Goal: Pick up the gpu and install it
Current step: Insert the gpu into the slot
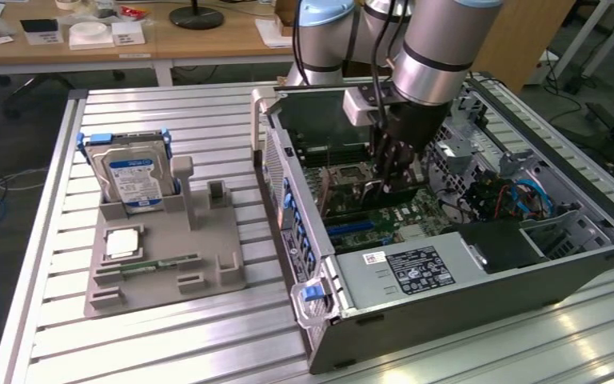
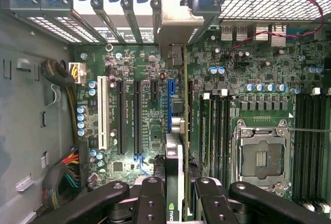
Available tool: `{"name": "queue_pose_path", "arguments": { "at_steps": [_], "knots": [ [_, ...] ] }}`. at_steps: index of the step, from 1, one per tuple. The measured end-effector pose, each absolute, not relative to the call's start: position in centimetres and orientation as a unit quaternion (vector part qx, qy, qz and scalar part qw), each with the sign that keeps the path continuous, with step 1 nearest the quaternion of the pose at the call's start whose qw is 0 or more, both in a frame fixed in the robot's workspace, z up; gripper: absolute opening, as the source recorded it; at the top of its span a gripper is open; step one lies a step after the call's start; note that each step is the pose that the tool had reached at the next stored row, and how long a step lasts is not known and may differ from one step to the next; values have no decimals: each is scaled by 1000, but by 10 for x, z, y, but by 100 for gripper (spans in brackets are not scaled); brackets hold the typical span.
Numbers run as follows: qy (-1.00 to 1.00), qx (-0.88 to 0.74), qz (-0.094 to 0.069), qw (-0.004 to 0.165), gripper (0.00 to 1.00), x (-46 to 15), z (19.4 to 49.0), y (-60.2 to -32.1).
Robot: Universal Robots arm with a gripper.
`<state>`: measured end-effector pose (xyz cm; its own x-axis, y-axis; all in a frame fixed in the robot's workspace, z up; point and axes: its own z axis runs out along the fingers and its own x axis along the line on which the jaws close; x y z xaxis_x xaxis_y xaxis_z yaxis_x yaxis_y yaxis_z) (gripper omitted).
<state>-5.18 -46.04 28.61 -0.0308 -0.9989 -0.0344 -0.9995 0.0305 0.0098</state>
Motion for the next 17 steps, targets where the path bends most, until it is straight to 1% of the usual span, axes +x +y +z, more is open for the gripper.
{"name": "queue_pose_path", "arguments": {
  "at_steps": [17],
  "knots": [
    [718, -696, 15, 9, 27, -52, 280, -460]
  ]
}}
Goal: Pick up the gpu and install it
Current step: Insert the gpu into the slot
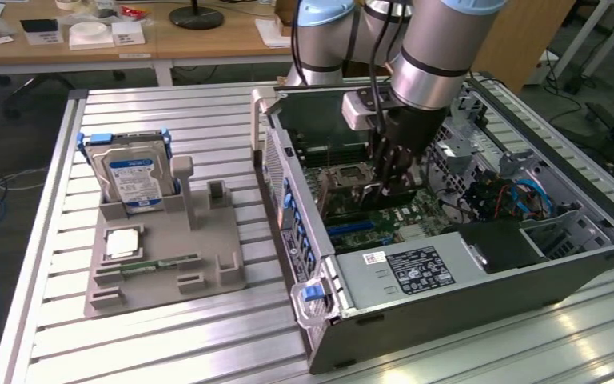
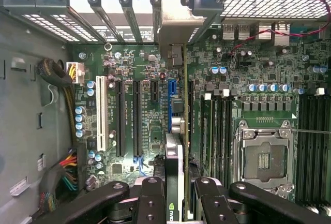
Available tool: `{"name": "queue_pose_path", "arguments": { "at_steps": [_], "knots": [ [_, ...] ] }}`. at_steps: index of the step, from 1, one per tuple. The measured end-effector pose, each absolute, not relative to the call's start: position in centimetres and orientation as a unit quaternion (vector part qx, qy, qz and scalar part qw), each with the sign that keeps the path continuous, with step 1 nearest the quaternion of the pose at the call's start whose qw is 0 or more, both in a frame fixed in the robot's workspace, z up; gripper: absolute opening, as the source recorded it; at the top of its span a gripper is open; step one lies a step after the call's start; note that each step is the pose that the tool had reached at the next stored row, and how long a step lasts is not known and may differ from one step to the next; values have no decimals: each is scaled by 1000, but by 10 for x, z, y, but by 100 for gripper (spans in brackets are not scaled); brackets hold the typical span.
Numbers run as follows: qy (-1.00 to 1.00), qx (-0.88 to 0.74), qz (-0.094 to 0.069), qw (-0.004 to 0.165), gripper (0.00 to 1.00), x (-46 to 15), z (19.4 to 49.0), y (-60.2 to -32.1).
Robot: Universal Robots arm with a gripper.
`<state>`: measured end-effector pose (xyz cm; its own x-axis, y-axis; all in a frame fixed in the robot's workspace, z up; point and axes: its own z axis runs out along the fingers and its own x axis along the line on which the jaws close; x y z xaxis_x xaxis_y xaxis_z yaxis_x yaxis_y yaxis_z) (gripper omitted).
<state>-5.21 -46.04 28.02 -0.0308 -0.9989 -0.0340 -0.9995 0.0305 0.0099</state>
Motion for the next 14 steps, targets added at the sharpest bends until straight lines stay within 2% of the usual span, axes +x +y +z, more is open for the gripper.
{"name": "queue_pose_path", "arguments": {
  "at_steps": [14],
  "knots": [
    [718, -696, 15, 9, 27, -53, 270, -461]
  ]
}}
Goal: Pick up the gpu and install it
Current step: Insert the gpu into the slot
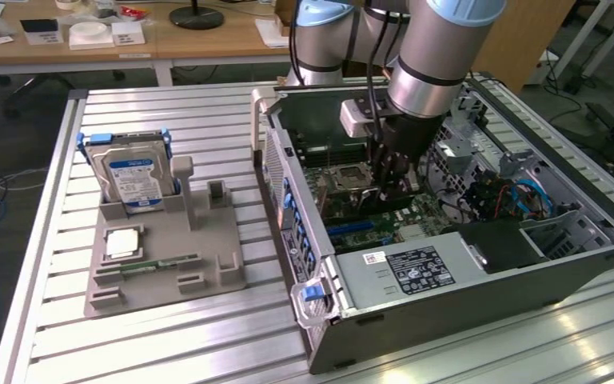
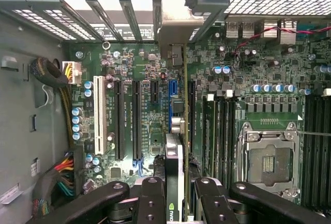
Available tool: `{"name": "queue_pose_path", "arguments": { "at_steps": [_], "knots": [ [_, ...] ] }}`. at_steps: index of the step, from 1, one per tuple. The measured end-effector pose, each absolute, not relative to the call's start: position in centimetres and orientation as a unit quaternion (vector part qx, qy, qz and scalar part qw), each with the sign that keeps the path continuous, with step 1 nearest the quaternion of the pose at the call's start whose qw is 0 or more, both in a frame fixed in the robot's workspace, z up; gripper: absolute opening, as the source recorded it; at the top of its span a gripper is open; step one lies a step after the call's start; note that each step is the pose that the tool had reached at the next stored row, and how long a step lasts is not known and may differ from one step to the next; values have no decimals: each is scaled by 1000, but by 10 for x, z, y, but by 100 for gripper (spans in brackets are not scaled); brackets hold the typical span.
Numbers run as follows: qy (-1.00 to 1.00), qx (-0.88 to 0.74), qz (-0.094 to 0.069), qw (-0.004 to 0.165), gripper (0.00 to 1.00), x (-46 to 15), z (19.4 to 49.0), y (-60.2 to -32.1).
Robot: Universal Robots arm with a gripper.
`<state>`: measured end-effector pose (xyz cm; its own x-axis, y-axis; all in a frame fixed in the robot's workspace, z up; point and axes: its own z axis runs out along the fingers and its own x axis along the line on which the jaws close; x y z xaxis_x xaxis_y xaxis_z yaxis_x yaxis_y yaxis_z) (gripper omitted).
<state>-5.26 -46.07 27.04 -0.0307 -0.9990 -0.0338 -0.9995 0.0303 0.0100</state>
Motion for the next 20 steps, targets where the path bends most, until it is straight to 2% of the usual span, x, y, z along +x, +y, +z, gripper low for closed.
{"name": "queue_pose_path", "arguments": {
  "at_steps": [20],
  "knots": [
    [718, -696, 15, 9, 27, -64, 261, -461]
  ]
}}
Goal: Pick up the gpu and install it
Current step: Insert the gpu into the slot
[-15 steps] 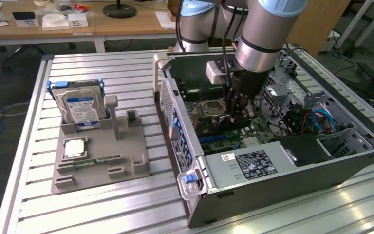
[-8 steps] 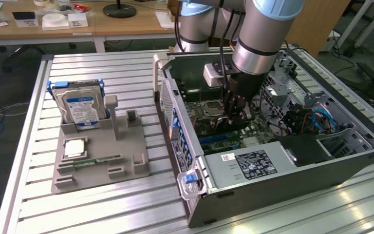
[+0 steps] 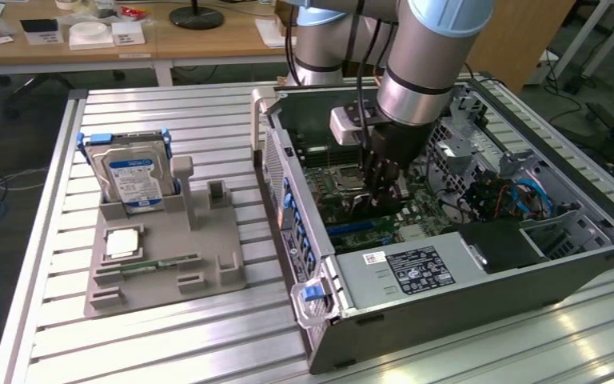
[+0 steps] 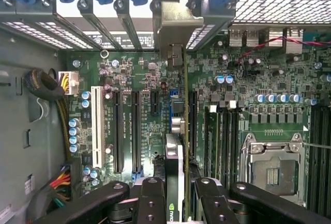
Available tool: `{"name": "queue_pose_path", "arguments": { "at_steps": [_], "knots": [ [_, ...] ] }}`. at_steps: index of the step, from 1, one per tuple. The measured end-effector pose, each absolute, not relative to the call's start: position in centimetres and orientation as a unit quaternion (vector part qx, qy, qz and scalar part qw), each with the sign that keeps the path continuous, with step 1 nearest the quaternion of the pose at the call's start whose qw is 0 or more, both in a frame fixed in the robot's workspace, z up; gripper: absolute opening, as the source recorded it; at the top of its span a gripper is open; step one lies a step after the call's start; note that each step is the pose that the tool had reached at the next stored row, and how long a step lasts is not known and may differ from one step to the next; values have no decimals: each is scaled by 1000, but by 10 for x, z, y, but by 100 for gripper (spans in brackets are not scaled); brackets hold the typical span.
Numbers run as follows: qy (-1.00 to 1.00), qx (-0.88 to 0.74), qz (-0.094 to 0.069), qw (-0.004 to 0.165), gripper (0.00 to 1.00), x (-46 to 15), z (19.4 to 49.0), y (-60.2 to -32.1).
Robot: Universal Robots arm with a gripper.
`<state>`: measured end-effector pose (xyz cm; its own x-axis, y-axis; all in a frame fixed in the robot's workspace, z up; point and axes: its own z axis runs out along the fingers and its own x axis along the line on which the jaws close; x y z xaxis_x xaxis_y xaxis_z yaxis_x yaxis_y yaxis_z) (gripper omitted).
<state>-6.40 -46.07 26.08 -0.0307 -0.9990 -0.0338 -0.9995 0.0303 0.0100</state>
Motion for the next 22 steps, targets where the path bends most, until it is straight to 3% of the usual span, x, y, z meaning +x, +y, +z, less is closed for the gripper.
{"name": "queue_pose_path", "arguments": {
  "at_steps": [22],
  "knots": [
    [718, -696, 15, 9, 27, -69, 260, -462]
  ]
}}
